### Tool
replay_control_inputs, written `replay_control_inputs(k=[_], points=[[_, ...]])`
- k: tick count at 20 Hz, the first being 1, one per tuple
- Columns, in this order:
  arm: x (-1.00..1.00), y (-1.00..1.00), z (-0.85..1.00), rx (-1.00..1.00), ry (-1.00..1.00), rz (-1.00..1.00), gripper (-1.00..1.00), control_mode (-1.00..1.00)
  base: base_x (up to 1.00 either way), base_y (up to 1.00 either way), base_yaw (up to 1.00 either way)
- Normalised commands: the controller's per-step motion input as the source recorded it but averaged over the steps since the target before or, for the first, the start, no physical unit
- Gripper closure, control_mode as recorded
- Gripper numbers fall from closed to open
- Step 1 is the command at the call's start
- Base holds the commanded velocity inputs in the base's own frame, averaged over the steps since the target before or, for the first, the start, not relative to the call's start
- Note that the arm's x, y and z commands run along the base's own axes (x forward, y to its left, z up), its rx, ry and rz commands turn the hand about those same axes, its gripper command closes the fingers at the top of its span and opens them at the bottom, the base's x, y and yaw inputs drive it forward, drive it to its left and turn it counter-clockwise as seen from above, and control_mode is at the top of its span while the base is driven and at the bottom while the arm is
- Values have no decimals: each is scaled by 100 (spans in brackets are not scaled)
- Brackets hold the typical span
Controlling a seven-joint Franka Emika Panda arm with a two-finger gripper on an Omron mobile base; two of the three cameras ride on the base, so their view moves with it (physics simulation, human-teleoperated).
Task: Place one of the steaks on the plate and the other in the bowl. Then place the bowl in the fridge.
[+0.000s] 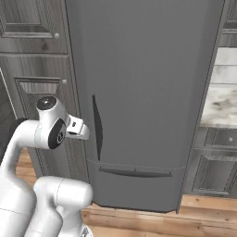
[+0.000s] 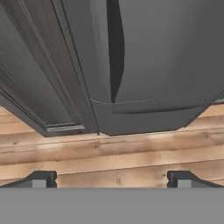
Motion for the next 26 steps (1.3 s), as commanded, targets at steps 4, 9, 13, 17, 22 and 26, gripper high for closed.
replay_control_inputs(k=[4,9,13,17,22,26], points=[[59,-43,0,10,0,23,-100,-100,0,0,0],[32,-4,-3,1,0,10,-100,-100,0,0,0],[33,2,-11,0,-2,3,-100,-100,0,0,0],[45,0,-27,-3,0,-2,-100,-100,0,0,0],[45,2,-31,-7,0,-8,-100,-100,0,0,0],[28,10,-7,-1,0,-4,-100,-100,0,0,0]])
